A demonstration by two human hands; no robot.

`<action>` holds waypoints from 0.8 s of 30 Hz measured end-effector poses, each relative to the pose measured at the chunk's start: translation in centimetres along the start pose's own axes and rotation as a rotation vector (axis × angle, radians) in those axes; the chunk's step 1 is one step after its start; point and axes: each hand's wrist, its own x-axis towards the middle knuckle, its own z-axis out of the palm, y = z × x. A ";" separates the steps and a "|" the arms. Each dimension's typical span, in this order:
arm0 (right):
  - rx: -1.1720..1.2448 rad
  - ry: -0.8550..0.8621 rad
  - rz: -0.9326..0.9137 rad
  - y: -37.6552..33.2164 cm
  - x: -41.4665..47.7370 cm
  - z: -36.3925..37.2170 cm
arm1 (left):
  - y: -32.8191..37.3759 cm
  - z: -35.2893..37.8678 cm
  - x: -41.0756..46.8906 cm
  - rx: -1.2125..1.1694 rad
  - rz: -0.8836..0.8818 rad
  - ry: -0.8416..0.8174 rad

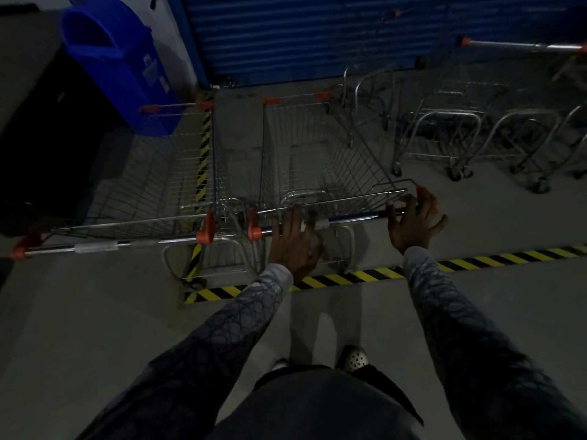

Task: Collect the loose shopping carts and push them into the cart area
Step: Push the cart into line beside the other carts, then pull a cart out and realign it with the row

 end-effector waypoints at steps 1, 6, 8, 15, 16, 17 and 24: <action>-0.002 -0.006 -0.011 0.3 0.3 -0.2 | 0.3 0.1 0.5 -0.006 -0.007 0.006; 0.076 -0.009 -0.005 2.2 1.5 -1.2 | 3.3 1.1 4.5 -0.056 -0.017 0.050; 0.102 0.017 -0.018 4.0 2.2 -1.8 | 5.7 1.5 6.7 -0.087 -0.007 0.072; 0.091 -0.051 0.060 12.7 9.2 -4.9 | 15.5 2.1 16.3 -0.069 0.031 0.166; 0.073 -0.068 0.054 13.8 10.7 -5.3 | 16.6 2.1 17.8 -0.067 0.031 0.174; 0.061 -0.083 0.053 14.6 12.1 -5.8 | 17.7 2.1 19.2 -0.066 0.027 0.175; 0.087 -0.148 0.074 19.5 21.1 -6.1 | 22.7 4.9 28.5 -0.077 -0.014 0.118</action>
